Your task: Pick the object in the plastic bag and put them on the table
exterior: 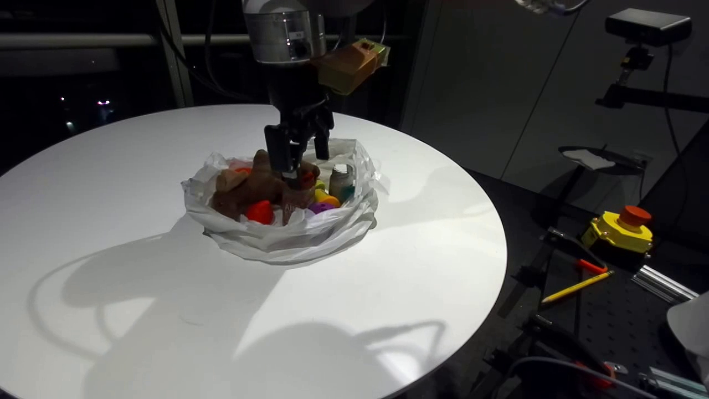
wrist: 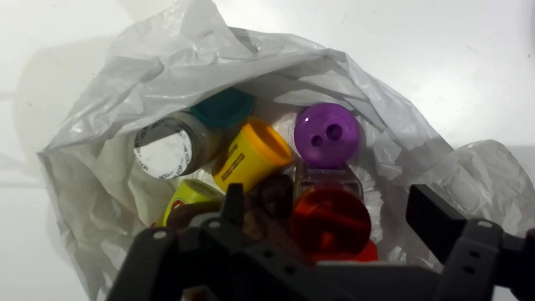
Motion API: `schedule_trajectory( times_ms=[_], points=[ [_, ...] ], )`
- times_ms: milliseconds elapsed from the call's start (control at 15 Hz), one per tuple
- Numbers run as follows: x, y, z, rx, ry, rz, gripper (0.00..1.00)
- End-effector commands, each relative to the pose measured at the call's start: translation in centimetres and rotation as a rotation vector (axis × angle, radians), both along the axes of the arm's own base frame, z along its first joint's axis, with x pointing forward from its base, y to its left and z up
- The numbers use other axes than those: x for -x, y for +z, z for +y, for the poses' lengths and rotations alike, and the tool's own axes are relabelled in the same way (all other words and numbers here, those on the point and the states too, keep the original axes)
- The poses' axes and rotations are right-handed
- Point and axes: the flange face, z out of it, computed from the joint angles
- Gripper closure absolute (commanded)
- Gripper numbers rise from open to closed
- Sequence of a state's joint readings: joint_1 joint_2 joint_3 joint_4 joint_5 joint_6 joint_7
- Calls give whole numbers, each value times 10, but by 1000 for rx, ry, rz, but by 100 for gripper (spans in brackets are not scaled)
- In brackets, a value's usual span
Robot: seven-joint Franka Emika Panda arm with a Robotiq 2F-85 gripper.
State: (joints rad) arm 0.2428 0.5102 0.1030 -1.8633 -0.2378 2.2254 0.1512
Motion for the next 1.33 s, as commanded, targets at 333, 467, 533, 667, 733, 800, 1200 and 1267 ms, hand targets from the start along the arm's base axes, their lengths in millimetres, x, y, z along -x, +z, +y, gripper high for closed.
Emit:
schedule_trajectory(
  times_ms=[333,467,533,667,733,800,1200,1267],
  points=[
    [-20,-10,3,-38,28,13,32],
    [-18,-9,2,-38,38,9,50],
    [-16,-8,2,-44,43,11,58],
    [-12,-8,2,-53,48,13,76],
    [-10,-7,2,-68,48,12,81],
    [-6,-7,3,-73,50,17,81],
    [34,44,30,-126,59,-89,81],
    [44,59,34,-134,66,-116,81]
  ],
)
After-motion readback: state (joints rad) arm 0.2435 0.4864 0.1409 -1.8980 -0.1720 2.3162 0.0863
